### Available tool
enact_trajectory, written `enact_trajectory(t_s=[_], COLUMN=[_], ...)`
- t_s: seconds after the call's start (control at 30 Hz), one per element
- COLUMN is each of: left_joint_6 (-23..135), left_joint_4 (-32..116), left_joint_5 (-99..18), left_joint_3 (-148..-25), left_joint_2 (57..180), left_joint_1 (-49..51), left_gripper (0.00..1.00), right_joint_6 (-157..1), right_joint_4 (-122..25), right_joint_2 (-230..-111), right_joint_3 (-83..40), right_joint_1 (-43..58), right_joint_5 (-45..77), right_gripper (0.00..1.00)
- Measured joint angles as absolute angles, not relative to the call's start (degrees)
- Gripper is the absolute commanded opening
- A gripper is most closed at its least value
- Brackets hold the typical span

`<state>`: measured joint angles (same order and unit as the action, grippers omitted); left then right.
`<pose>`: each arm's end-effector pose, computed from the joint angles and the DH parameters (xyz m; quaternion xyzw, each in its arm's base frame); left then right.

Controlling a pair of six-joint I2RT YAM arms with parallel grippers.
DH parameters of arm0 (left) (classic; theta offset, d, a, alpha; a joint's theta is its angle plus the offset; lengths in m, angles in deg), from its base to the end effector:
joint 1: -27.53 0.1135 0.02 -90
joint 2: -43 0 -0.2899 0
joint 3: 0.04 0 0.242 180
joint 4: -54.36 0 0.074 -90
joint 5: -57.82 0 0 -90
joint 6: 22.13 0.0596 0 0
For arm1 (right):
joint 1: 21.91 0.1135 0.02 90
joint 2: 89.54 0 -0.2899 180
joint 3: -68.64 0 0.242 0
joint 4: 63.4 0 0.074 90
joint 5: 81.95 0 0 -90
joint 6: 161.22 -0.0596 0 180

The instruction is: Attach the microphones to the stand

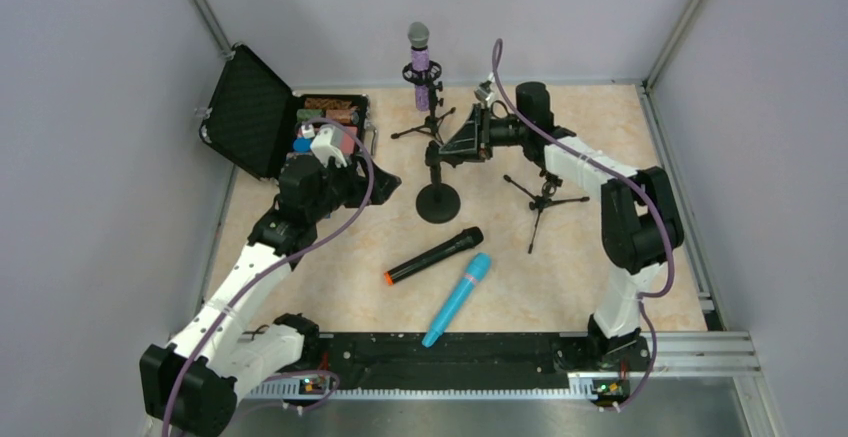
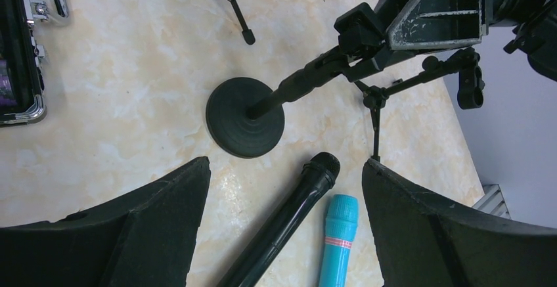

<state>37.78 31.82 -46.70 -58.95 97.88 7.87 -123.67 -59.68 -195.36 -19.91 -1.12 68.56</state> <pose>0.2017 -0.0879 0.3258 0.0003 0.8085 -0.3368 0.4826 0.3804 0.1999 0.2836 -0.0804 0.7627 0.6251 0.1451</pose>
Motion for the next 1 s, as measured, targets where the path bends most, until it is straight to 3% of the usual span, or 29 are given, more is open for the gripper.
enact_trajectory(t_s=[0.4,0.63,0.73,0.83,1.0], left_joint_6=[37.78,37.76,37.78,37.78,37.78], left_joint_4=[31.80,31.82,31.80,31.80,31.82], left_joint_5=[-46.66,-46.68,-46.66,-46.66,-46.66], left_joint_3=[-58.85,-58.85,-58.85,-58.82,-58.82], left_joint_2=[97.88,97.88,97.88,97.88,97.88], left_joint_1=[7.87,7.87,7.87,7.87,7.87], left_gripper=[0.90,0.90,0.90,0.90,0.90], right_joint_6=[-108.80,-105.22,-105.13,-104.93,-105.87], right_joint_4=[-37.30,-32.73,-32.84,-33.87,-36.38], right_joint_2=[-197.53,-197.64,-197.64,-197.64,-197.64], right_joint_3=[-31.43,-33.59,-33.59,-33.20,-31.19], right_joint_1=[-1.40,-1.40,-1.47,-1.75,-3.21], right_joint_5=[67.07,66.20,66.62,65.83,65.06], right_gripper=[0.02,0.30,0.56,0.75,0.79])
